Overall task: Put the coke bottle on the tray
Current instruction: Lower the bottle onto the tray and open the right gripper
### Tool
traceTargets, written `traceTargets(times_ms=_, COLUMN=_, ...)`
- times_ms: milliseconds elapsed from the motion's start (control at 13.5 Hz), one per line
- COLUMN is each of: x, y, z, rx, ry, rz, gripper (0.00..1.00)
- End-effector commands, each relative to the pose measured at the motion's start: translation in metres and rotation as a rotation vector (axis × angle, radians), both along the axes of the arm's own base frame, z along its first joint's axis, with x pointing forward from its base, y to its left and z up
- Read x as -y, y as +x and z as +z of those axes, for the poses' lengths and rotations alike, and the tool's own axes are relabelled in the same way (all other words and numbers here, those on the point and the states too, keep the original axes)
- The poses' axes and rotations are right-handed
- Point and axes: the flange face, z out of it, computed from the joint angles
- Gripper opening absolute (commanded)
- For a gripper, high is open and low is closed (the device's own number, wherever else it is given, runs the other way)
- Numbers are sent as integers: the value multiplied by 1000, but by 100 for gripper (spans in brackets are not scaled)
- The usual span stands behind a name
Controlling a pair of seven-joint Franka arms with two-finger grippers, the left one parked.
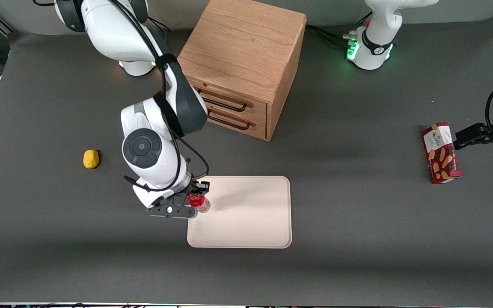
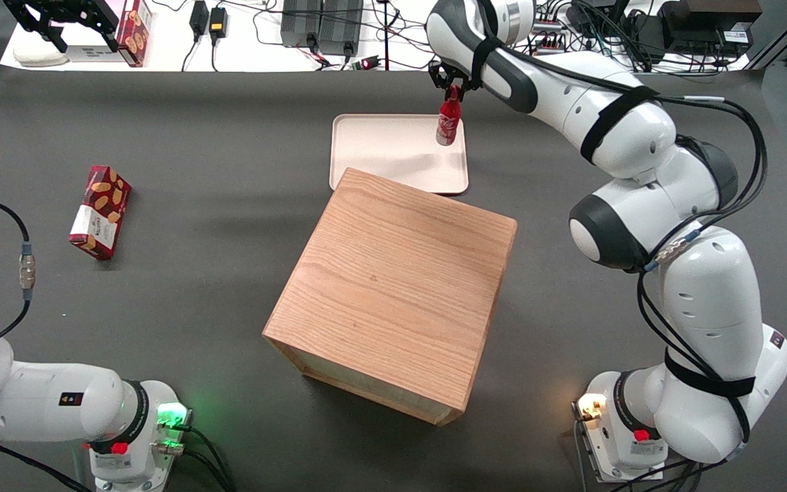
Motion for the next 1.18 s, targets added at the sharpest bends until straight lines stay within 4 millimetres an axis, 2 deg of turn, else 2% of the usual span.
traceTargets(times_ms=0, x=5, y=2, z=-8, rx=15, ry=33, rz=-31, gripper=0)
traceTargets(times_ms=370, x=5, y=2, z=-36, rx=-11, ry=75, rz=-59, gripper=0)
traceTargets(times_ms=1109, x=5, y=0, z=-62, rx=-42, ry=51, rz=-60, gripper=0)
